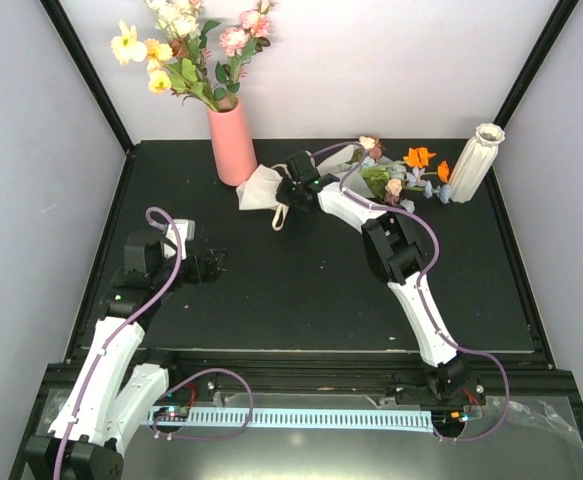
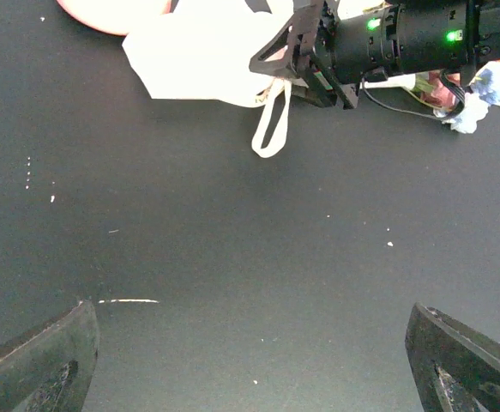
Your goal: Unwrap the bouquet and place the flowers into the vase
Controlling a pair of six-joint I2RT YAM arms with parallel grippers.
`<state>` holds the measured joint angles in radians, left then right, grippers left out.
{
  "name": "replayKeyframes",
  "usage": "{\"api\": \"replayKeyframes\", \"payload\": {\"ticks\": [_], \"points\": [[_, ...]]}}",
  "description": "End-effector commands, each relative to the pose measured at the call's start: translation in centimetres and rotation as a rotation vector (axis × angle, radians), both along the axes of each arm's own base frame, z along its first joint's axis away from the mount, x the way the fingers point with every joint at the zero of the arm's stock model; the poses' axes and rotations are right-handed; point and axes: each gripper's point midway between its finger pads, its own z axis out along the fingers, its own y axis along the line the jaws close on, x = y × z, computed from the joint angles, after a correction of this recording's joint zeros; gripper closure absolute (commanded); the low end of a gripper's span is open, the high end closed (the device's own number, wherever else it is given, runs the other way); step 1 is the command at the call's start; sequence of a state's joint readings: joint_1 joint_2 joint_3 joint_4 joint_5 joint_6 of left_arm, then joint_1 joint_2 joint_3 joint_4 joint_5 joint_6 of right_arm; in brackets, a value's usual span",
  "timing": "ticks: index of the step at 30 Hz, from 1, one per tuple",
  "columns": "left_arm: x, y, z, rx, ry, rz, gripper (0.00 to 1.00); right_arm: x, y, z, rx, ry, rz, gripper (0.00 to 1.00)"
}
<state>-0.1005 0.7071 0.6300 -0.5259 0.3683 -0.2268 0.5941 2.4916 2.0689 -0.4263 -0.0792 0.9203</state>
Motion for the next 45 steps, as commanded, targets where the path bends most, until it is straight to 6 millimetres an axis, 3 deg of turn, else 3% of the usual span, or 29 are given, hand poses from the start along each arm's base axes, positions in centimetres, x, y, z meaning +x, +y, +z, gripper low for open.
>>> {"api": "replayKeyframes", "payload": {"ticks": [1, 5, 8, 10, 14, 18, 20, 22, 23, 26, 30, 36, 42, 45], "points": [[-0.1, -0.4, 0.6, 0.002, -0.009, -0.025, 0.01, -1.0, 0.6, -0.4, 0.025, 0.03, 0.032, 0.75], [0.1, -0.2, 0.5, 0.014, -0.005, -0.018, 0.01, -3.2, -0.2, 0.7, 0.026, 0.03, 0.075, 0.83], [0.2, 0.0, 0.7, 0.033, -0.013, -0.014, 0.01, -6.1, -1.8, 1.0, 0.001, 0.04, 0.12, 0.84], [0.3, 0.3, 1.1, 0.037, -0.019, 0.0, 0.01, -8.3, -2.8, 2.6, 0.003, 0.033, 0.168, 0.85], [0.1, 0.3, 1.4, -0.007, -0.002, 0.028, 0.01, -13.4, -4.9, 3.1, -0.01, 0.061, 0.273, 0.85], [-0.5, -2.2, 1.6, -0.106, 0.017, -0.099, 0.01, -19.3, -6.8, 3.3, -0.009, 0.131, 0.411, 0.82], [-0.8, -3.4, 1.6, -0.13, 0.03, -0.176, 0.01, -22.1, -7.9, 3.4, 0.003, 0.15, 0.452, 0.68], [-0.8, -3.9, 1.4, -0.127, 0.044, -0.207, 0.01, -24.3, -9.3, 3.7, 0.003, 0.148, 0.466, 0.37], [-0.7, -4.1, 1.3, -0.121, 0.045, -0.22, 0.01, -25.0, -9.9, 4.1, -0.001, 0.136, 0.464, 0.28], [-0.7, -5.7, 1.0, -0.108, 0.059, -0.278, 0.03, -26.4, -12.0, 5.5, -0.032, 0.094, 0.434, 0.12], [-0.5, -8.7, 0.2, -0.066, 0.094, -0.354, 0.03, -26.0, -14.0, 7.3, -0.066, 0.033, 0.338, 0.03], [2.2, -11.9, -1.5, -0.038, 0.153, -0.402, 0.08, -21.3, -18.0, 8.7, -0.052, -0.004, 0.033, 0.05], [5.6, -14.1, -5.1, 0.014, 0.267, -0.432, 0.14, -17.3, -16.8, 8.4, 0.041, -0.014, -0.053, 0.13], [7.2, -15.1, -7.1, 0.022, 0.32, -0.44, 0.2, -15.6, -15.6, 7.1, 0.055, 0.021, -0.05, 0.17]]}}
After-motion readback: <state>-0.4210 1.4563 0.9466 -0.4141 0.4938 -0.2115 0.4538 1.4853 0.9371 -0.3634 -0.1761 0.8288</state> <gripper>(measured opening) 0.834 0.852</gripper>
